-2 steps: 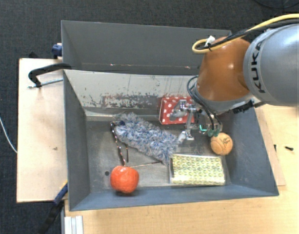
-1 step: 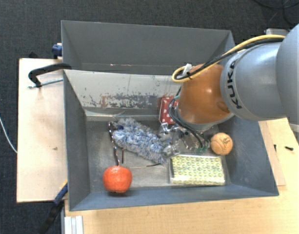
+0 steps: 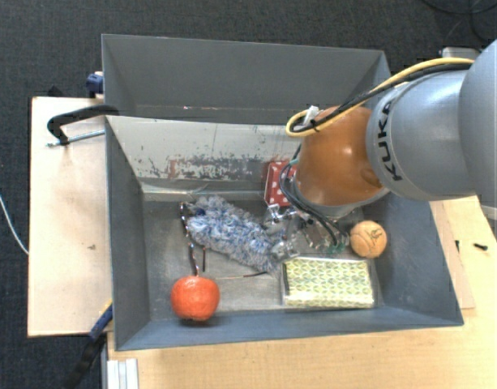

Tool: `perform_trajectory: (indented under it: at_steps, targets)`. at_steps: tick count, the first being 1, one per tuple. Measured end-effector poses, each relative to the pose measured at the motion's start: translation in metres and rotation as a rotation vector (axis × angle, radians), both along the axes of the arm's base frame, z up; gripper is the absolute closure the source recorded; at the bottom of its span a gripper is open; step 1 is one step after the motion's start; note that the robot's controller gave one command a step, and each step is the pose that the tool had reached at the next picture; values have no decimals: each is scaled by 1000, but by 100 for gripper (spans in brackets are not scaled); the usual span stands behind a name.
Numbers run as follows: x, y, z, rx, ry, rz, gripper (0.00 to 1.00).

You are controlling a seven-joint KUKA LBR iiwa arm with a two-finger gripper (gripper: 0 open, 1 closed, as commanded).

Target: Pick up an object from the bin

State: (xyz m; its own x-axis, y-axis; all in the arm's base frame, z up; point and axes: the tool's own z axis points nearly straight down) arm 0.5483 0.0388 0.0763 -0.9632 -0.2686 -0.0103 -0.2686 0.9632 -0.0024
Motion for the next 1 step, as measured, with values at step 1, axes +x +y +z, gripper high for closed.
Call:
perform_trajectory:
  at_steps: [1]
  targets:
    - [16, 3, 145, 1, 5, -27, 100]
